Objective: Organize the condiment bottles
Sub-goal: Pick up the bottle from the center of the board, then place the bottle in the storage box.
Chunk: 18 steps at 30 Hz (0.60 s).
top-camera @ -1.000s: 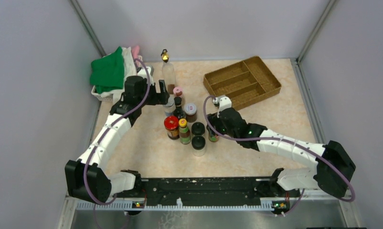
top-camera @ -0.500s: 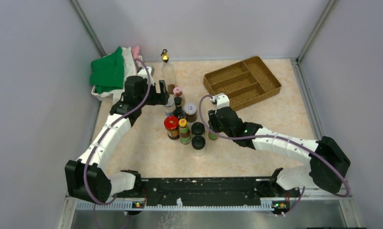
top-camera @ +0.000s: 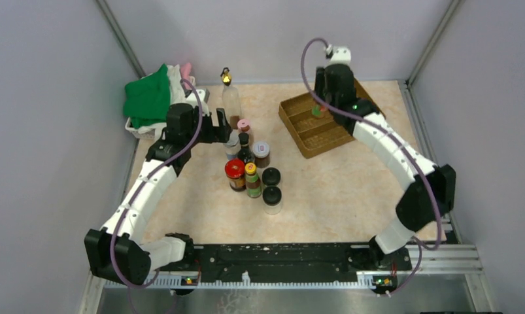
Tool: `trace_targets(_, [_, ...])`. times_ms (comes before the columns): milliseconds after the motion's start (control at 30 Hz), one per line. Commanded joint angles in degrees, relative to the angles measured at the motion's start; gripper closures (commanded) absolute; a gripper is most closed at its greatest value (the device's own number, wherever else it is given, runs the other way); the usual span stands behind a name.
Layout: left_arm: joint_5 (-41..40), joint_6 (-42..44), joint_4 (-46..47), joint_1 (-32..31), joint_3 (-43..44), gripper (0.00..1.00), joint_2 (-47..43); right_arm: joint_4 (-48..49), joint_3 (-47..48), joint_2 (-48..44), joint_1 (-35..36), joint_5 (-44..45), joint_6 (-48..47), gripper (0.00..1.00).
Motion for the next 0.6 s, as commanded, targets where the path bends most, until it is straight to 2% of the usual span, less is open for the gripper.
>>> trace_targets(0, [1.92,-0.35,-0.97,-0.39,2.64,0.06,-0.82,3.86,15.41,12.78,-9.17,-1.69,-1.15,1.0])
trace_targets(267, [3.75,-0.07,-1.32,-1.14,3.37,0.06,0.87,8.43,27.94,29.38,-16.88,-2.72,0.52,1.0])
trace_targets(433, [3.45,0.99,-2.08,-2.64,3.78,0.07,2.3,11.14,32.0,33.82,-19.57,-2.79,0.6,1.0])
trace_targets(567, [2.91,1.1,-1.95,-3.58,3.05,0.07,2.99,13.17,31.48,33.73,-19.84,-2.02,-0.45,1.0])
